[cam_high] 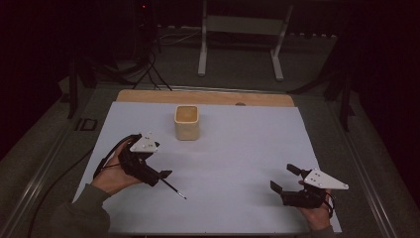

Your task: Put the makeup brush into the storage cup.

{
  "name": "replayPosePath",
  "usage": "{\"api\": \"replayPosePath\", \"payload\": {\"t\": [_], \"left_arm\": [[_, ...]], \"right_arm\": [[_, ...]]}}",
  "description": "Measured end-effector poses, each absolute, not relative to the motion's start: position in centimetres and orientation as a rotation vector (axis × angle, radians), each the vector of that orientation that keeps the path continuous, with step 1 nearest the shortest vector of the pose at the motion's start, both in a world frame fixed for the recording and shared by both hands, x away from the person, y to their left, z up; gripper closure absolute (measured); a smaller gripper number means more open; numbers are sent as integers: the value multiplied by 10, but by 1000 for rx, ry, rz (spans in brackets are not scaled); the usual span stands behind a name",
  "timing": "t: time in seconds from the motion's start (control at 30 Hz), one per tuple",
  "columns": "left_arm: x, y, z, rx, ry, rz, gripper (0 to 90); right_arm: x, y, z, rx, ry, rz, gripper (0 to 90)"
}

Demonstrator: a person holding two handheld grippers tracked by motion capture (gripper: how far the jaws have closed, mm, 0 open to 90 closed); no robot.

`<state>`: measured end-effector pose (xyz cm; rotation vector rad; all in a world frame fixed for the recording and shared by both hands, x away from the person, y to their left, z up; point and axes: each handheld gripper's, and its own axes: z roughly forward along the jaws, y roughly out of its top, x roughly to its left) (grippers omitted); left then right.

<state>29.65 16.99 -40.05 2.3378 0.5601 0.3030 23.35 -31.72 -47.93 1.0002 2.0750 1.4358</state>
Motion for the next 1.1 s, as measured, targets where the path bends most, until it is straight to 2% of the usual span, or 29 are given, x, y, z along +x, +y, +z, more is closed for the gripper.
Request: {"api": "replayPosePath", "payload": {"t": [1.1], "left_arm": [[310,158,-408,2558,479,193,51]], "right_arm": [[233,-317,-479,999,2076,1435,111]]}}
